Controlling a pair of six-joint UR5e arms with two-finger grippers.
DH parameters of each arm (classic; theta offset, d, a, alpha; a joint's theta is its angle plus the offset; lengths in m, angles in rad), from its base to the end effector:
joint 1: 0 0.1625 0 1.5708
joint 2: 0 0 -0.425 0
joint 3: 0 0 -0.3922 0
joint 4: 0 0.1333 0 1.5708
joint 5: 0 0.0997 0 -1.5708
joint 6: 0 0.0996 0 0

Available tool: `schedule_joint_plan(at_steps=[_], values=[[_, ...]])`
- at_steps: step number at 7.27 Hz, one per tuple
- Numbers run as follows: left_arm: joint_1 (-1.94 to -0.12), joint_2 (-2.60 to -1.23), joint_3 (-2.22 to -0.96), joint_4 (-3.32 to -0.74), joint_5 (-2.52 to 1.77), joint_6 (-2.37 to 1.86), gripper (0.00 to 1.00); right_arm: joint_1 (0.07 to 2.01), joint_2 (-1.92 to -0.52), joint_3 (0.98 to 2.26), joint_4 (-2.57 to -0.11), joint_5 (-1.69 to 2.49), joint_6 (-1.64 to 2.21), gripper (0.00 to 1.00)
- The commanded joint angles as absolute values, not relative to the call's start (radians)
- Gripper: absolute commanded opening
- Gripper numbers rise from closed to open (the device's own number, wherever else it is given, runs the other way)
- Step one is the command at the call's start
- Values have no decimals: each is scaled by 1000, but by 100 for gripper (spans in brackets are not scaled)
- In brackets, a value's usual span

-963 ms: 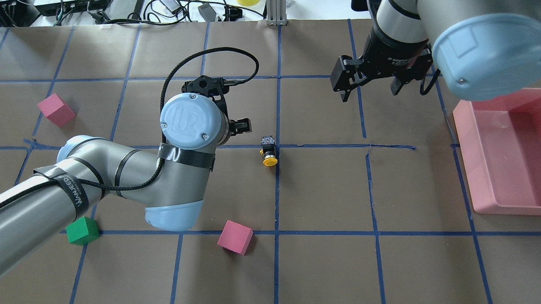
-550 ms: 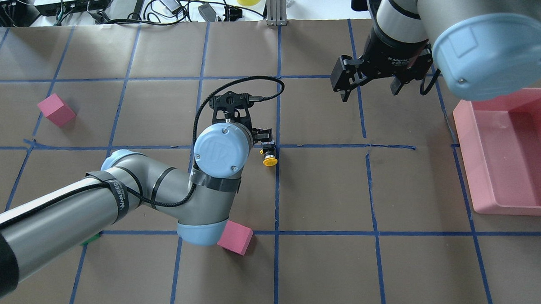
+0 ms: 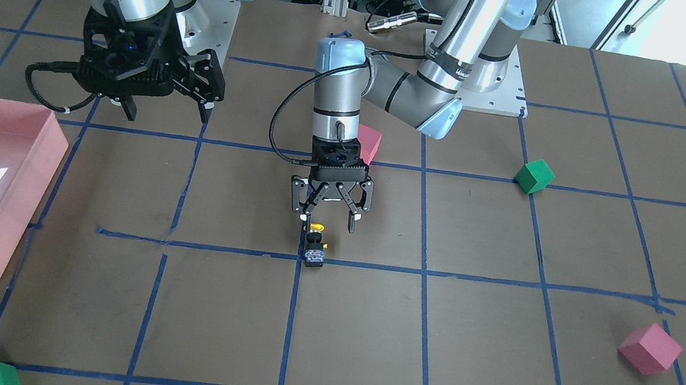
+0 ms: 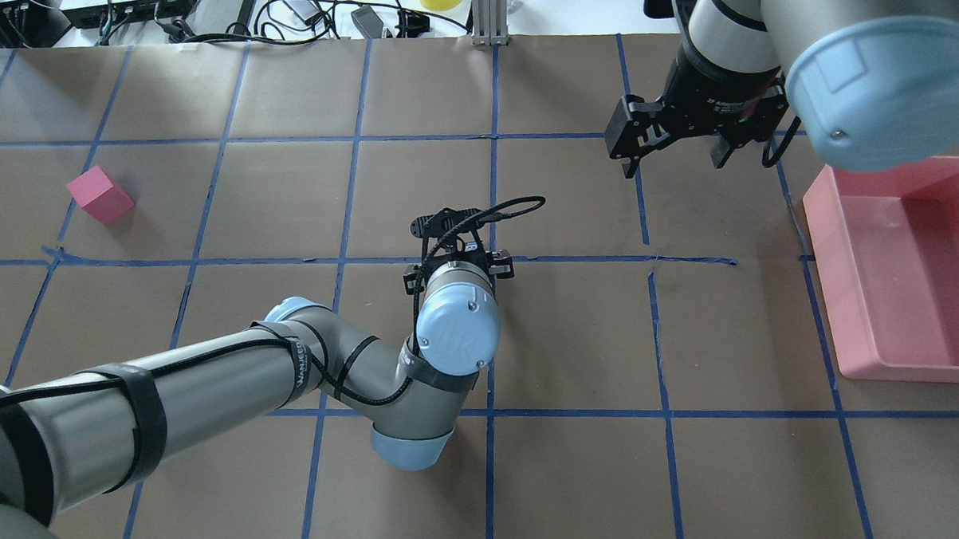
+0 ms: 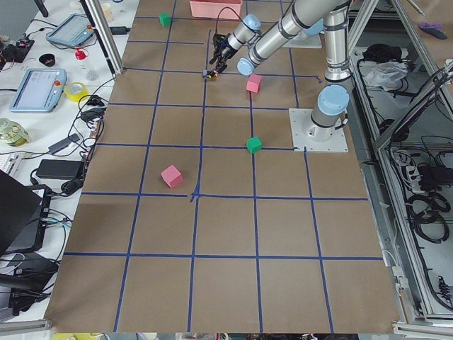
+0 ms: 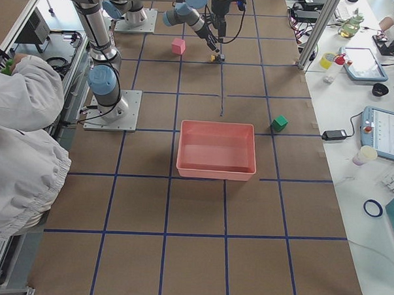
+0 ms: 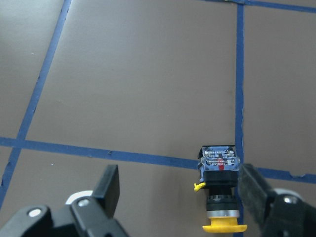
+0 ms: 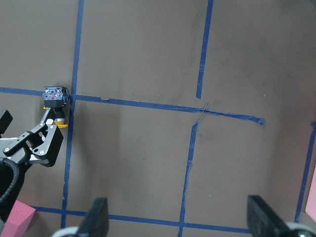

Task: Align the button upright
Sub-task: 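Reach the left gripper to the lying switch and grasp its body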

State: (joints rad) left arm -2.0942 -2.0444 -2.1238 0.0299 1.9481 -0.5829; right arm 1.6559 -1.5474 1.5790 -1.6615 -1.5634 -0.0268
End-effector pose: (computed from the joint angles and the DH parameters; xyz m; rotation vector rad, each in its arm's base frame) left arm -0.3490 -0.4115 0.1816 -0.2536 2.9404 -1.0357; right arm 0.1767 -0.4941 0.4815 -0.1754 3.1262 -0.0922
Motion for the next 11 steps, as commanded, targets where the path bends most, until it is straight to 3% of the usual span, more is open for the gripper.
schedule_joint_plan(at_steps=[1, 5, 6, 8, 9, 10, 11], values=[[-2123, -2109, -2100, 64, 1947, -580, 82, 1640, -1549, 1582, -1664, -1566, -32, 100], [-2122, -2135, -2095, 87, 1950, -538, 80, 1640, -1549, 1582, -1666, -1569, -35, 100], [-2123, -2144, -2094, 87, 1948, -537, 70, 1641, -1549, 1582, -1666, -1569, -37, 100], [-2121, -2148, -2092, 84, 1947, -537, 69, 1641, -1549, 1582, -1667, -1566, -38, 100], [-2121, -2149, -2094, 84, 1947, -537, 57, 1641, -1549, 1582, -1667, -1566, -38, 100], [-2123, -2148, -2094, 83, 1945, -531, 36, 1641, -1549, 1582, -1667, -1565, -38, 100], [-2123, -2141, -2094, 78, 1945, -523, 31, 1641, -1549, 1582, -1667, -1566, -38, 100]])
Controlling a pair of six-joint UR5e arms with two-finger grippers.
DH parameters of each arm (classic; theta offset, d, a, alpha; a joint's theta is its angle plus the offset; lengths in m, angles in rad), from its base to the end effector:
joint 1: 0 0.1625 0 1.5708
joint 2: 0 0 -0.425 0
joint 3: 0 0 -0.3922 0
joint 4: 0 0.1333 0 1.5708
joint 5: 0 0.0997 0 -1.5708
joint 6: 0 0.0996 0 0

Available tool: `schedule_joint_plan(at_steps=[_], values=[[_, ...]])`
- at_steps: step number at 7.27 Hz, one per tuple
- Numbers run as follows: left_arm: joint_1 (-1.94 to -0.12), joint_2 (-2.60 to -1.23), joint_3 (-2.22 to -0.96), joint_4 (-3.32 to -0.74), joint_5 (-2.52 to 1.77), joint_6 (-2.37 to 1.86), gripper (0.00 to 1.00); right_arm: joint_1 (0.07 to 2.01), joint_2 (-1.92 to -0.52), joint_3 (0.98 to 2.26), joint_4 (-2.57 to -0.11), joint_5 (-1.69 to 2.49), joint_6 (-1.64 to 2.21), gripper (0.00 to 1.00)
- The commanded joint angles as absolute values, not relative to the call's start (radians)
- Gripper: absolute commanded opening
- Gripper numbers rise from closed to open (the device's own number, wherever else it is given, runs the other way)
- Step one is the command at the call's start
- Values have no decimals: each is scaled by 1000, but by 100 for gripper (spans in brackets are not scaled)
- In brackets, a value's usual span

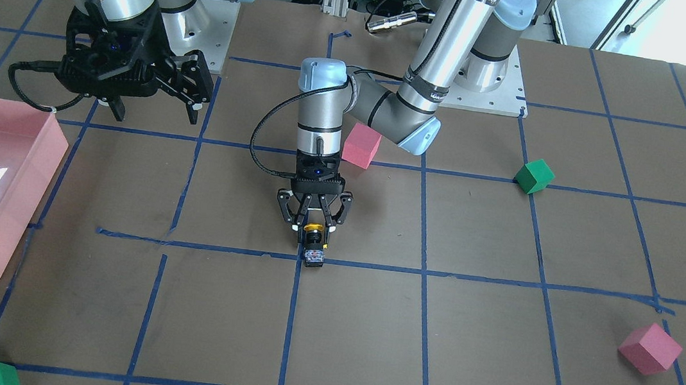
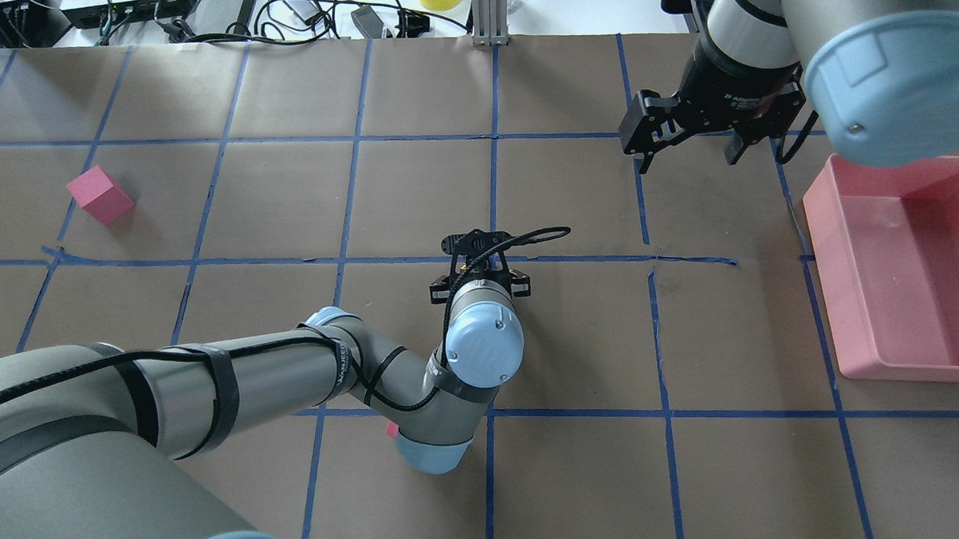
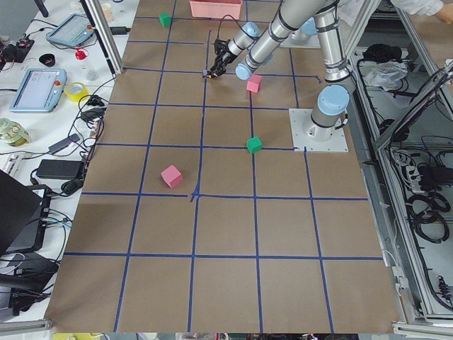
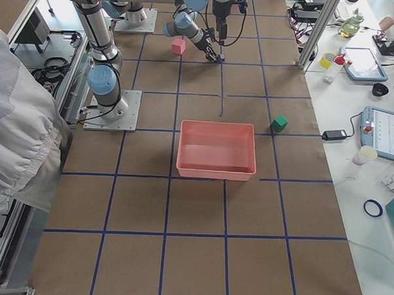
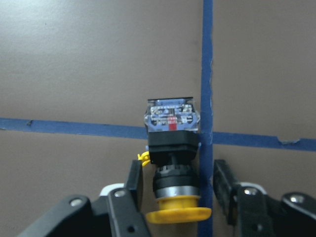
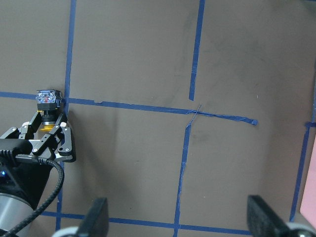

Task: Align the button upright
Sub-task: 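Lift the switch with the left gripper and rotate it cap-up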

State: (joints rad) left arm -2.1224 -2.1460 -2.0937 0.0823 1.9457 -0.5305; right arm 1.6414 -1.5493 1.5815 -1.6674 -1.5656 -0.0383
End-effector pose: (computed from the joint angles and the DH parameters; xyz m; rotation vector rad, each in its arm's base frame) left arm -0.3672 -0.4120 0.1437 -0.1278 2.9420 -1.0052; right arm 0.1693 -0.4963 0.4818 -0.1708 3.1291 -0.1008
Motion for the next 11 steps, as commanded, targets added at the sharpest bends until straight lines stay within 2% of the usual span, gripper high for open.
schedule_joint_plan(at_steps=[1, 2, 3, 6, 7, 9, 10, 11], values=[[-2123, -2135, -2091, 75, 1947, -522, 17, 1641, -1549, 1582, -1667, -1566, -38, 100], [-2122, -2116, -2086, 42, 1944, -517, 5, 1641, -1549, 1582, -1667, -1566, -38, 100], [-2099, -2090, -2062, 13, 1933, -484, 5, 1641, -1549, 1582, -1667, -1568, -38, 100], [-1946, -1975, -1973, -302, 1762, -491, 5, 1640, -1549, 1582, -1667, -1566, -38, 100], [-1904, -1942, -1910, -504, 1673, -515, 5, 1640, -1549, 1582, -1667, -1566, -38, 100], [-1881, -1927, -1676, -1042, 1544, -666, 0, 1640, -1549, 1582, -1667, -1566, -38, 100], [-1847, -1936, -1625, -1166, 1438, -734, 0, 1640, -1549, 1582, -1667, -1566, -38, 100], [-1804, -1951, -1626, -1186, 1260, -821, 0, 1640, -1549, 1582, -1667, -1566, -38, 100]])
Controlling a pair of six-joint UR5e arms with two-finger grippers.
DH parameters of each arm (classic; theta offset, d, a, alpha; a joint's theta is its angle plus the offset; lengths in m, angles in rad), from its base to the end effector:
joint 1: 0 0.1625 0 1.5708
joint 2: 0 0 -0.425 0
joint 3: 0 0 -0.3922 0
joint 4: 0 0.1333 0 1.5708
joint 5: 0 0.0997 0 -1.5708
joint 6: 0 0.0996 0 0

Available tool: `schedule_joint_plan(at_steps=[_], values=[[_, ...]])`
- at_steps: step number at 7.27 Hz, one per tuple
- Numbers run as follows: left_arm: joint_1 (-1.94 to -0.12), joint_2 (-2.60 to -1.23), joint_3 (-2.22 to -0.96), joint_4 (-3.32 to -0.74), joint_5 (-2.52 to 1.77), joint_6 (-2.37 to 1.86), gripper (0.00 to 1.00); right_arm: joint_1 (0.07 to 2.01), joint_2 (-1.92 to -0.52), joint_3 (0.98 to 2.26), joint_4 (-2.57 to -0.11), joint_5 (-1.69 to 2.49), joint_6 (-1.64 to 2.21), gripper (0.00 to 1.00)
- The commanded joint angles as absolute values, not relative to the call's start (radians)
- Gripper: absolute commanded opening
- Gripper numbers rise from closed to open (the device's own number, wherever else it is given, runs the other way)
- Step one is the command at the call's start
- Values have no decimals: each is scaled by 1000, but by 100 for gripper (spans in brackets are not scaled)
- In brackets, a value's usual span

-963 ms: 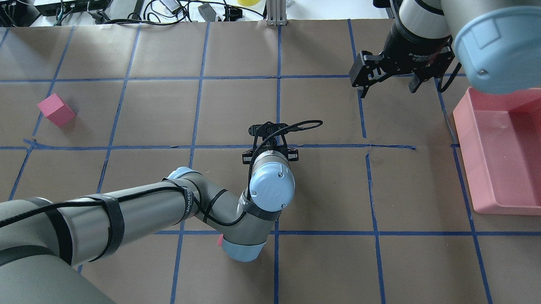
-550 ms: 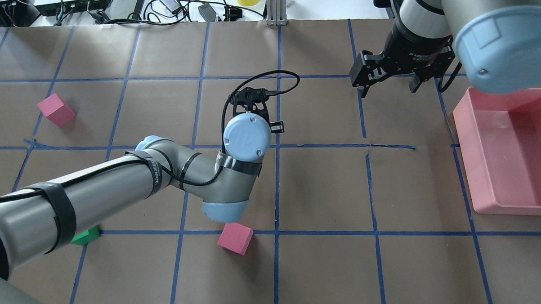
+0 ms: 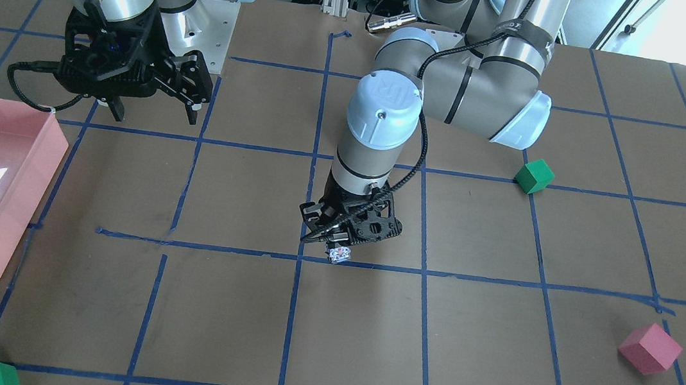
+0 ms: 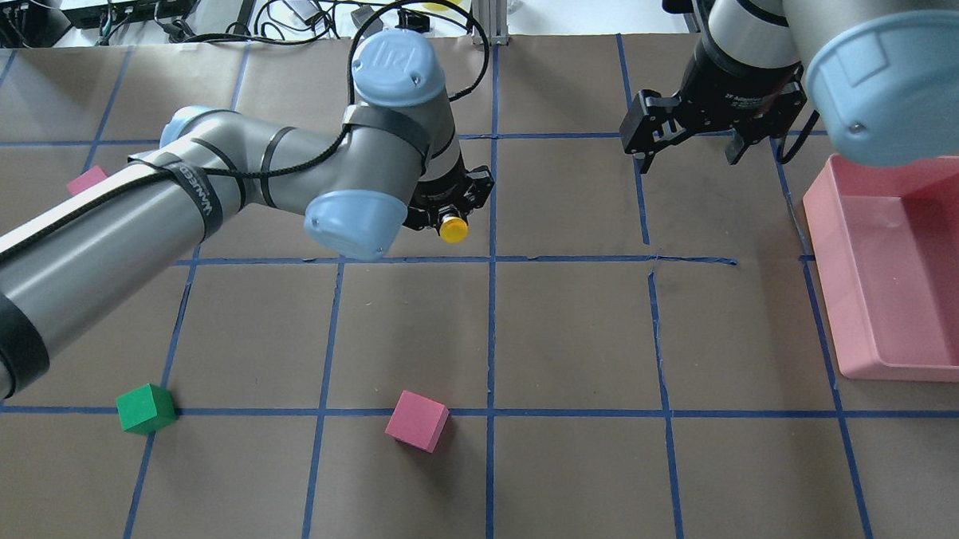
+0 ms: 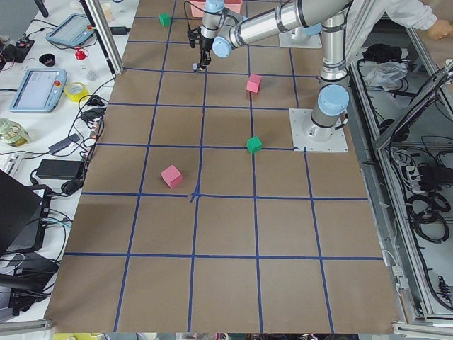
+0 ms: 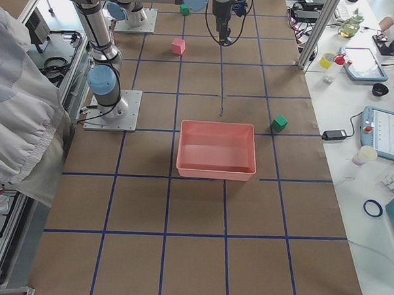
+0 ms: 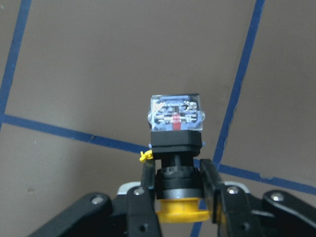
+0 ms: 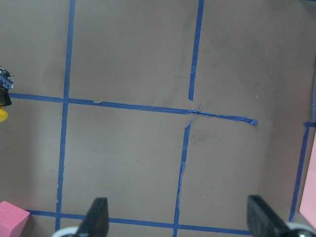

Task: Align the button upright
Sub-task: 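Lift the switch with the left gripper and rotate it cap-up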

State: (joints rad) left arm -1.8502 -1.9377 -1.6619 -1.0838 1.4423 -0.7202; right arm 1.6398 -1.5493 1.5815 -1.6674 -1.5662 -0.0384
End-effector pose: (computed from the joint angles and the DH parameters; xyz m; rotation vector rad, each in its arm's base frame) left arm -0.3077 -0.5429 0.2899 0.6563 -2.9422 -0.0546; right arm 0.1684 -0.4966 0.4818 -0.1685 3.1299 -0.1008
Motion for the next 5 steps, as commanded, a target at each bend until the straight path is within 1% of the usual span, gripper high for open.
schedule_joint_plan(at_steps=[1, 2, 4, 5], values=[[-1757, -1980, -1612, -1231, 1115, -924, 0, 1640, -1549, 1582, -1667, -1566, -38, 100], [-1721, -2015, -1596, -1279, 1045, -955, 0, 1640, -1549, 1582, -1667, -1566, -38, 100], [-1697, -2106, -1540, -1281, 897, -1078, 0, 1640, -1549, 1582, -1667, -1563, -38, 100], [-1677, -2124, -1539, -1282, 840, -1087, 0, 1641, -1546, 1582, -1667, -1559, -38, 100]])
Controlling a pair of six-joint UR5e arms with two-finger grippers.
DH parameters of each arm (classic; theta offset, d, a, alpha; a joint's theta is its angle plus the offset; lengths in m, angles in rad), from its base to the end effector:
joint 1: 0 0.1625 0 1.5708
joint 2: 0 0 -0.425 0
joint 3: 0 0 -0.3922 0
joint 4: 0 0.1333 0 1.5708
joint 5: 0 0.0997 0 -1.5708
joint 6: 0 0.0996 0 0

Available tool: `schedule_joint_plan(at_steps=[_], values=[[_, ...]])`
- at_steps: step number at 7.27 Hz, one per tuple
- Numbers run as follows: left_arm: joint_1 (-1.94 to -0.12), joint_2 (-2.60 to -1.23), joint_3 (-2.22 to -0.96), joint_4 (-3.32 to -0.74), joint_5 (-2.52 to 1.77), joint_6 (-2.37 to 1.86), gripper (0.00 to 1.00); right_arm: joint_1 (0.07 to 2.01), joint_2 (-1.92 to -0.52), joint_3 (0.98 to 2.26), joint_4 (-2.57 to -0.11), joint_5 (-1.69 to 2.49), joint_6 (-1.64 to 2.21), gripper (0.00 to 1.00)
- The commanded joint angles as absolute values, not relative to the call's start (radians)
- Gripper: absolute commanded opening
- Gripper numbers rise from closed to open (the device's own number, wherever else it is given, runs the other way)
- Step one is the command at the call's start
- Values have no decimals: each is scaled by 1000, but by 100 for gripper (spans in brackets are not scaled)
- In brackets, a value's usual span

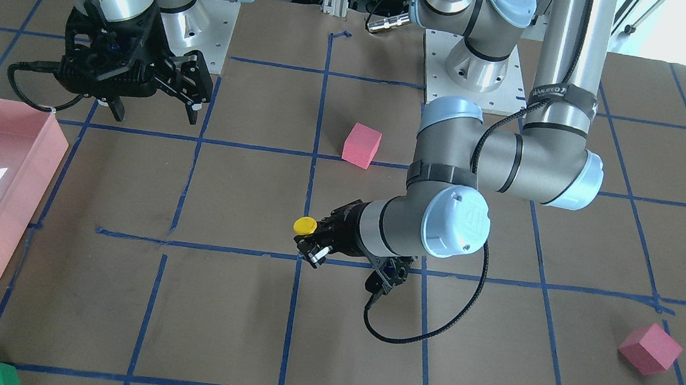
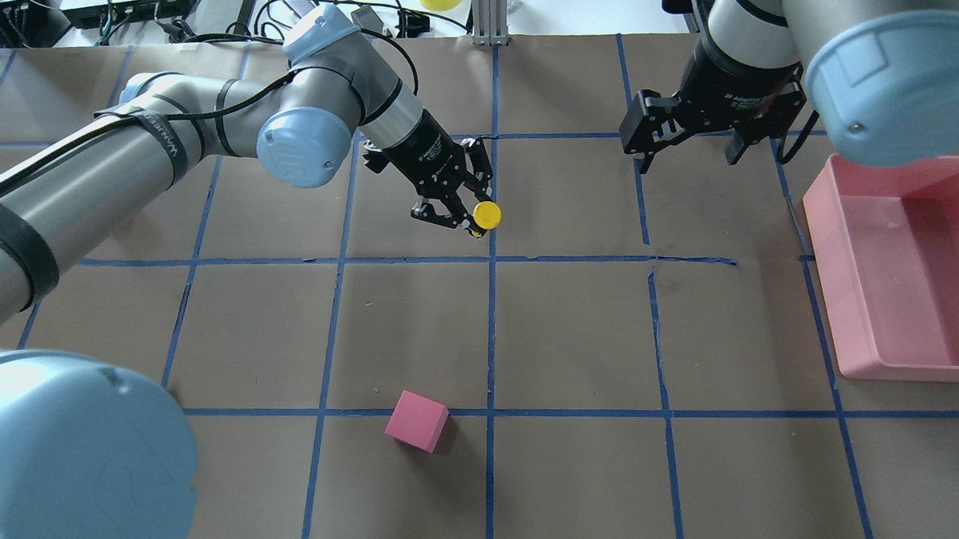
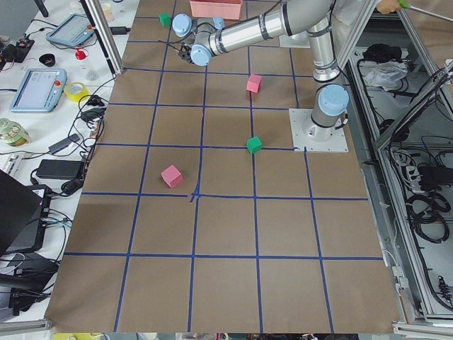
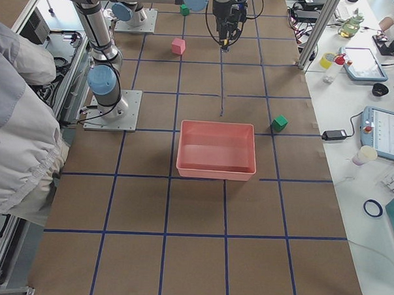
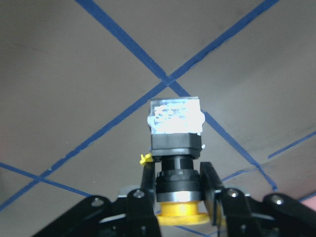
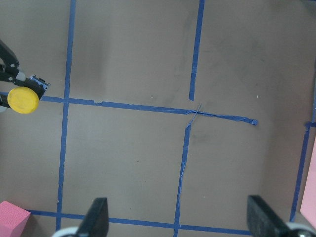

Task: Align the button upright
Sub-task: 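Lift the switch with the left gripper and rotate it cap-up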

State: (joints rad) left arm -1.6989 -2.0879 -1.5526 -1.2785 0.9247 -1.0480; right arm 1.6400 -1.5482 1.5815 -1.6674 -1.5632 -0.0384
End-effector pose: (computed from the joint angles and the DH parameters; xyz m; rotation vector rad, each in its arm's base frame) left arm -0.2729 -0.6059 0.2460 1.2467 -2.3115 -0.7138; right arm 0.1688 -0.4969 0.4812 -0.1688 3.1269 -0.0989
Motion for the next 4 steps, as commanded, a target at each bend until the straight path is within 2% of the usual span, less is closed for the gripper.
schedule_joint_plan(at_steps=[1, 4], values=[[-1664, -2135, -1555, -1281, 780, -1089, 0, 1640, -1546, 1582, -1667, -1559, -38, 100], [-1649, -2155, -1644, -1315, 716, -913, 0, 1640, -1546, 1582, -1667, -1566, -40, 100]])
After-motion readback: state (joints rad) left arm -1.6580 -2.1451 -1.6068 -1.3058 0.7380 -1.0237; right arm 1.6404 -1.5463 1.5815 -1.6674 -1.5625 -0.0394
